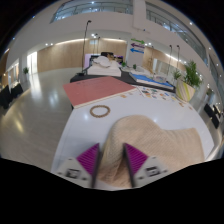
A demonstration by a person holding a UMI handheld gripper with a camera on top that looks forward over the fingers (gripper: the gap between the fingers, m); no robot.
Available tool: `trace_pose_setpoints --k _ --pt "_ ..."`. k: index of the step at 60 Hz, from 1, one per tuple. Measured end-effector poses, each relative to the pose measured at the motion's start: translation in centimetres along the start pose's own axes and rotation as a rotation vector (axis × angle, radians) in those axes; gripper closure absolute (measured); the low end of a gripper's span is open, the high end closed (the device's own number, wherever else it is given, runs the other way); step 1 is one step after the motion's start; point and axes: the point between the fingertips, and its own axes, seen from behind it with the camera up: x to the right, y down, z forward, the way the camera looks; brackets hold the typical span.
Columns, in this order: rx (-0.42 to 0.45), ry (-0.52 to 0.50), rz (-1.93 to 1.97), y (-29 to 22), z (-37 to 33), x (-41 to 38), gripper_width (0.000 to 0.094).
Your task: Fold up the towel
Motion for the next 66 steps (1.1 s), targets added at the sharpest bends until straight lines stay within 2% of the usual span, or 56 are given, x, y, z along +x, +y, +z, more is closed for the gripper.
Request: trace_pose_setpoints --k 4,11,15,22,28,36,43,45,50,53,56,60,66 --pt "-0.009 0.112 -0.050 0.0 0.6 2.8 0.0905" --pt "-0.033 0.027 -0.043 -0.7 -0.7 2.7 0.0924" --pt "0.003 -0.009 -0.024 -3.0 -2.1 3.9 0.0925" --pt "0.059 -0.013 0.009 -7.2 -5.6 10.1 0.0924" --pt "0.066 0.033 0.048 -8.5 -7.5 18.0 0.0923" --pt "0.026 0.104 0.101 -6.6 -7.4 27.7 0.0921" --pt "-0.023 0.143 0.099 -2.6 -5.4 32.2 0.0906" --pt "-0.037 0.137 0.092 -1.5 -4.6 32.6 0.0836" --pt "-0.079 0.109 0.104 0.7 -3.8 32.9 0.0356" --pt "-0.081 0.087 0.124 0.3 -4.8 32.8 0.0069" --pt "-0.055 0.063 0.134 -0.6 -7.4 32.7 0.0116" --pt "-0.029 0.029 0.125 -2.7 -11.4 32.5 0.0081" --pt "-0.029 0.021 0.086 -3.9 -20.7 32.2 0.0085"
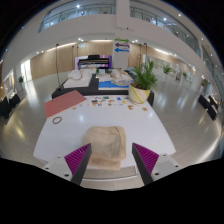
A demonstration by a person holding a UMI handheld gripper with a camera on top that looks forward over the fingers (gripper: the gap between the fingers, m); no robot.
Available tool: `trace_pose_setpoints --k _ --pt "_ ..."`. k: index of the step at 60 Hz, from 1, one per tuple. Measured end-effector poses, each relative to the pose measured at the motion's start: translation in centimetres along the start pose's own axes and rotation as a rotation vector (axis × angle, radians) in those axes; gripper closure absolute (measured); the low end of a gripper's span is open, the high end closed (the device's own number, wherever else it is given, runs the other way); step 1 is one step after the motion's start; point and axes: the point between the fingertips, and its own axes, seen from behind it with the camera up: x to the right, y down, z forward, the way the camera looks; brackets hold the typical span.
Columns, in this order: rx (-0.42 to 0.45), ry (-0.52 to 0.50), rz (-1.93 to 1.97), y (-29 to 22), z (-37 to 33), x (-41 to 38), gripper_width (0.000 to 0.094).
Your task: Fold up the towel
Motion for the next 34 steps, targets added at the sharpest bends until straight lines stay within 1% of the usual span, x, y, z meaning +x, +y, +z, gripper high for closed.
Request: trace_pose_setpoints --k 1,3,8,14,21,26,34 --pt "-0.004 0.004 -0.005 -0.3 -0.4 0.4 0.0085" --pt "-0.006 0.022 -0.015 -0.3 -3.5 0.3 0.0085" --pt "-0.006 0.088 -0.027 0.0 -9.2 1.7 0.0082" --pt "0.004 0.125 -0.011 0.3 -13.1 3.1 0.0080" --pt "0.009 0.123 0.013 0.9 -14.6 3.3 0.0084" --pt "0.003 0.111 0.019 1.3 -14.9 3.2 0.0081" --pt "0.008 0.120 0.001 1.4 -14.9 3.1 0.0081"
